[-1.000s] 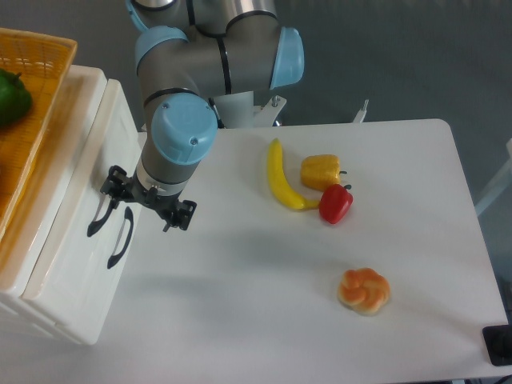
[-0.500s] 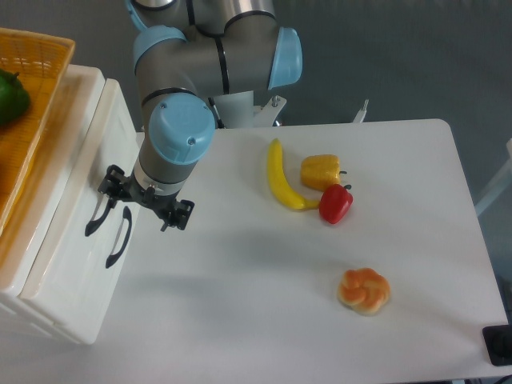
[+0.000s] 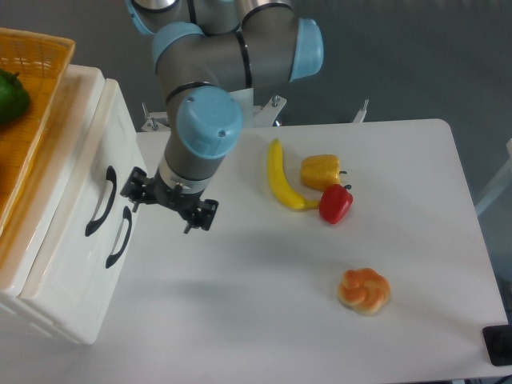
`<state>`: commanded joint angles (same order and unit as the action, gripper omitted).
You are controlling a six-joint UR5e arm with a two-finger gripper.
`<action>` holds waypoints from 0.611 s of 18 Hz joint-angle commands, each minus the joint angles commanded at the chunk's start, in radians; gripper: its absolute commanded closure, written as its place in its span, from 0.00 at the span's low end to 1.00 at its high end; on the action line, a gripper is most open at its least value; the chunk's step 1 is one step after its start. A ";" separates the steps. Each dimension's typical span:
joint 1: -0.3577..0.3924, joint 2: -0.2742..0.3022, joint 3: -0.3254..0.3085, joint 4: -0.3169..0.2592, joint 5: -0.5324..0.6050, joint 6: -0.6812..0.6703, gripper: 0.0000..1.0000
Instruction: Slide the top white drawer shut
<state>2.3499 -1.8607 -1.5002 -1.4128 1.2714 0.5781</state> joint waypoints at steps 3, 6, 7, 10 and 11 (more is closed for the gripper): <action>0.043 0.000 -0.008 -0.002 0.083 0.100 0.00; 0.078 0.006 -0.006 -0.006 0.176 0.216 0.00; 0.095 0.008 -0.002 -0.008 0.186 0.235 0.00; 0.146 0.009 0.003 -0.006 0.193 0.342 0.00; 0.163 0.011 0.005 -0.009 0.194 0.391 0.00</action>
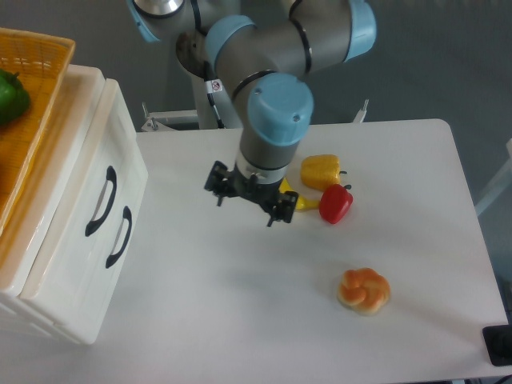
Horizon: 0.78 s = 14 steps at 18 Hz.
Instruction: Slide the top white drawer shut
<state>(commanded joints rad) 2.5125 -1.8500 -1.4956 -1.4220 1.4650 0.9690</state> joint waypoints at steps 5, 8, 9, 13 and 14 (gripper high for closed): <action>0.094 0.048 -0.005 -0.002 0.030 0.233 0.00; 0.140 0.071 -0.014 -0.006 0.138 0.402 0.00; 0.153 0.081 -0.015 -0.008 0.156 0.436 0.00; 0.206 0.092 -0.017 -0.008 0.161 0.473 0.00; 0.221 0.100 -0.017 -0.008 0.155 0.481 0.00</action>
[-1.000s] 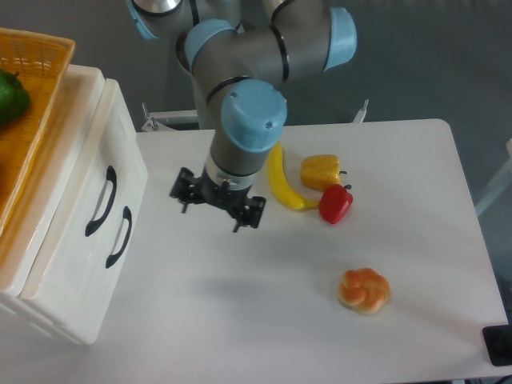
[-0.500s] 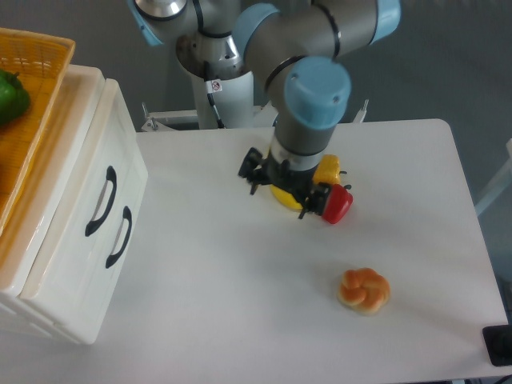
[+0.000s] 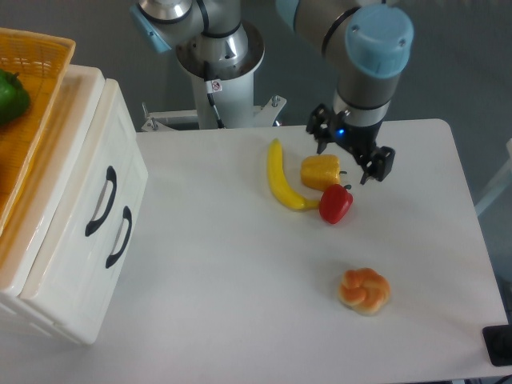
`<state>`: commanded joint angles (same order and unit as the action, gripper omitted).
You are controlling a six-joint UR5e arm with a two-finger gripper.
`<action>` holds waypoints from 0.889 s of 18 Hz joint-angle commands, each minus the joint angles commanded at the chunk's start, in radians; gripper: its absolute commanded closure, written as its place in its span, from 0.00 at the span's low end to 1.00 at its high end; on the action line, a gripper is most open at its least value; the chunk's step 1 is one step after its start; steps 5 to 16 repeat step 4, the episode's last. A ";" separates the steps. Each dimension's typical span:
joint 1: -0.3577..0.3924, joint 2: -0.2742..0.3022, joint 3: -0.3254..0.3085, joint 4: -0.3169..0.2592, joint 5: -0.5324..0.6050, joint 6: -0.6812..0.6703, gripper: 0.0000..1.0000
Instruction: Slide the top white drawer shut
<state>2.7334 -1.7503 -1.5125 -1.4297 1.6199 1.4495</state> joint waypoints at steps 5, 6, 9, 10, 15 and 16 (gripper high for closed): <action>0.058 0.006 0.003 -0.006 -0.034 0.104 0.00; 0.058 0.006 0.003 -0.006 -0.034 0.104 0.00; 0.058 0.006 0.003 -0.006 -0.034 0.104 0.00; 0.058 0.006 0.003 -0.006 -0.034 0.104 0.00; 0.058 0.006 0.003 -0.006 -0.034 0.104 0.00; 0.058 0.006 0.003 -0.006 -0.034 0.104 0.00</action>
